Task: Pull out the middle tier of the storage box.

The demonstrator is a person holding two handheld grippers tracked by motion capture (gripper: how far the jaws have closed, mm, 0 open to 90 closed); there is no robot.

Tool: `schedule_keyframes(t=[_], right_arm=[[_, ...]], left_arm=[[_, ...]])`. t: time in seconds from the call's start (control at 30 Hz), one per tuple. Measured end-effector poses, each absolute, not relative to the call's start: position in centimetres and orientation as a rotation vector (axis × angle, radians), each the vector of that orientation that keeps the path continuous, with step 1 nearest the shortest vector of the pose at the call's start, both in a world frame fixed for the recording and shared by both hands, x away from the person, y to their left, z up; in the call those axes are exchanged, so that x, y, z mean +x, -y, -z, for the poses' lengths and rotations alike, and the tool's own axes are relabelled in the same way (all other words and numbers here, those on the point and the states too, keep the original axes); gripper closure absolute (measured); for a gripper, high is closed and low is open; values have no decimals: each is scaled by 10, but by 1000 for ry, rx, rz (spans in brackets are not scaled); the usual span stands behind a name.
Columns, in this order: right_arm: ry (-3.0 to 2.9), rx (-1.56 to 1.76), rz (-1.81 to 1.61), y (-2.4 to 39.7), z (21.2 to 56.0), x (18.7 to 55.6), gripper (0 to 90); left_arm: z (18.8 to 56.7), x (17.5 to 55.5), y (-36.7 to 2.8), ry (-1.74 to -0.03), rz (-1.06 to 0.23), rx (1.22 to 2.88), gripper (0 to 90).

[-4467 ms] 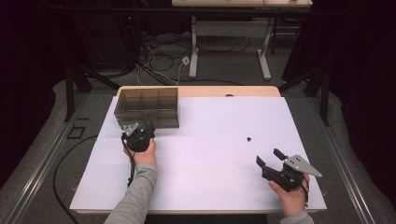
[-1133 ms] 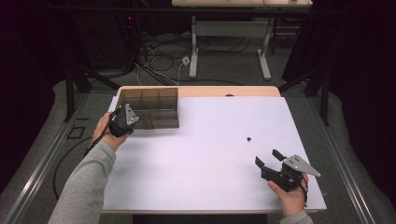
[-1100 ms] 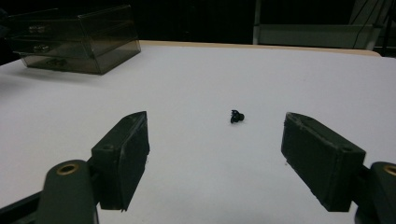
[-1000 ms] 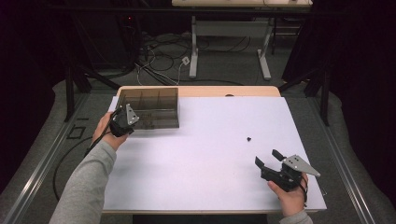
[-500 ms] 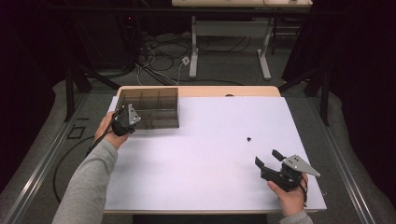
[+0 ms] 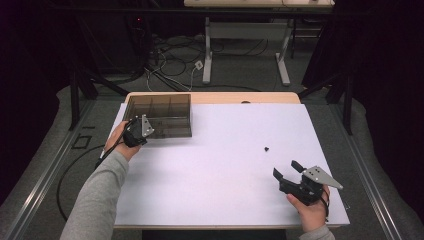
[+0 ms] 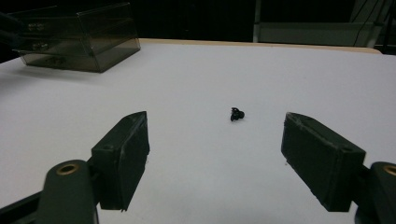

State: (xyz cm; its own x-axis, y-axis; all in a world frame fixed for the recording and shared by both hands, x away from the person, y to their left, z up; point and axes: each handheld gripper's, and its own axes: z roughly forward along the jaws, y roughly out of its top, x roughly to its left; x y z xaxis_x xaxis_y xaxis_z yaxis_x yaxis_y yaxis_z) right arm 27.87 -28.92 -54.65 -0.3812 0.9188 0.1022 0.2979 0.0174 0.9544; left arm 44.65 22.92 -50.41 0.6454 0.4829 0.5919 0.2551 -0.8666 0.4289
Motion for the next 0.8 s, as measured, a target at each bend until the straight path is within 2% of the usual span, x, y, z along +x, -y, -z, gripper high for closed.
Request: schedule_keyframes(t=[0.8], right_arm=[[-1731,1246,-1382,288,547,279,231]], left_arm=[[511,450,-227,-559,-1014,2596,626]])
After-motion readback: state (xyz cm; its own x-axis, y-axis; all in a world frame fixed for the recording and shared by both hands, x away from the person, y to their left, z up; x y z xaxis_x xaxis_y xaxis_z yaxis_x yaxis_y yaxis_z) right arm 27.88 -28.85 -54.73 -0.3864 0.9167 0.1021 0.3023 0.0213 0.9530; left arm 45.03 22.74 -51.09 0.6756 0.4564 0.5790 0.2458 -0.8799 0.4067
